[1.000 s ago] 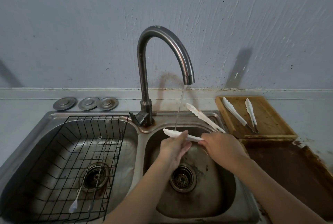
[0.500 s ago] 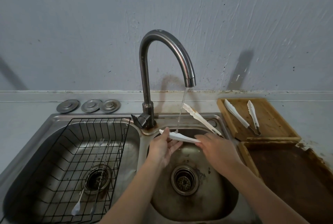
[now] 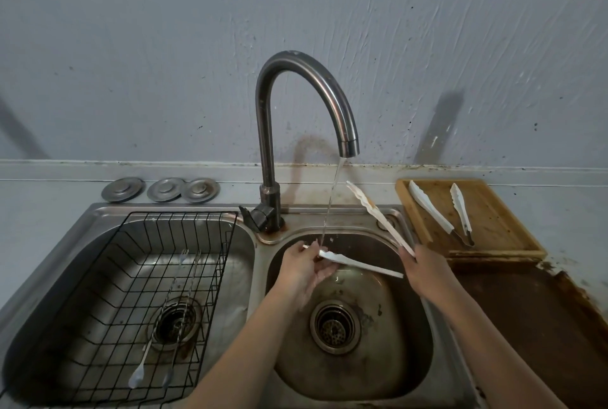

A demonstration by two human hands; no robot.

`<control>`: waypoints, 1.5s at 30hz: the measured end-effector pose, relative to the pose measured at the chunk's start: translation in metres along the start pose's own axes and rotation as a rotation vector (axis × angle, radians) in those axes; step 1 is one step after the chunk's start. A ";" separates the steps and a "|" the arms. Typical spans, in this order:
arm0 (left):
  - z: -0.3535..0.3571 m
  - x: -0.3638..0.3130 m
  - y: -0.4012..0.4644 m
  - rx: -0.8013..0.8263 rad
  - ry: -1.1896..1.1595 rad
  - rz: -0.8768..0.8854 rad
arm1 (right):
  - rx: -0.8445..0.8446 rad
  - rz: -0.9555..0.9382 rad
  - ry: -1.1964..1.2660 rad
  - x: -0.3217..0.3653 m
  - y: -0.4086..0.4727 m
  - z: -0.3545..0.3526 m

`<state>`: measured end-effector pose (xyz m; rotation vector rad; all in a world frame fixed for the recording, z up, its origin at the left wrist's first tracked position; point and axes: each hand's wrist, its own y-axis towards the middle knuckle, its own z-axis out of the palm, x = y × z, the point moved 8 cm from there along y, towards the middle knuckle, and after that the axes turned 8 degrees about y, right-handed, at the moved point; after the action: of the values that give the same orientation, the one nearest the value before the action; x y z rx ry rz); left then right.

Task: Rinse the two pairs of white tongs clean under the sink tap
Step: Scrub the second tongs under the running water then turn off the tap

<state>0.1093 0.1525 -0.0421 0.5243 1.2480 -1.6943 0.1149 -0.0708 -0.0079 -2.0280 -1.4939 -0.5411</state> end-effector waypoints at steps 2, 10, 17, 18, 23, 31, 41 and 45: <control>-0.003 -0.004 0.002 -0.016 0.119 0.022 | 0.019 0.007 0.059 -0.003 -0.001 0.003; -0.002 -0.034 -0.002 -0.007 0.482 0.107 | 0.029 -0.063 0.330 -0.003 -0.011 0.005; 0.000 -0.069 -0.011 -0.127 0.635 0.341 | 0.073 -0.172 0.418 0.006 -0.015 0.020; 0.001 -0.074 -0.015 -0.134 0.662 0.375 | 0.080 -0.184 0.443 0.008 -0.016 0.023; 0.003 -0.092 -0.025 -0.155 0.784 0.475 | 0.126 -0.230 0.477 0.018 -0.019 0.032; 0.002 -0.098 -0.033 -0.204 0.833 0.540 | 0.171 -0.250 0.524 0.018 -0.023 0.040; 0.000 -0.091 -0.026 -0.248 0.786 0.584 | 0.207 -0.233 0.530 0.013 -0.024 0.047; -0.024 -0.049 0.002 -0.254 0.747 0.330 | 0.168 -0.237 0.405 0.003 -0.023 0.038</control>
<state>0.1303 0.1947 -0.0147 1.1970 1.7456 -1.0572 0.0938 -0.0388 -0.0302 -1.5128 -1.4762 -0.8347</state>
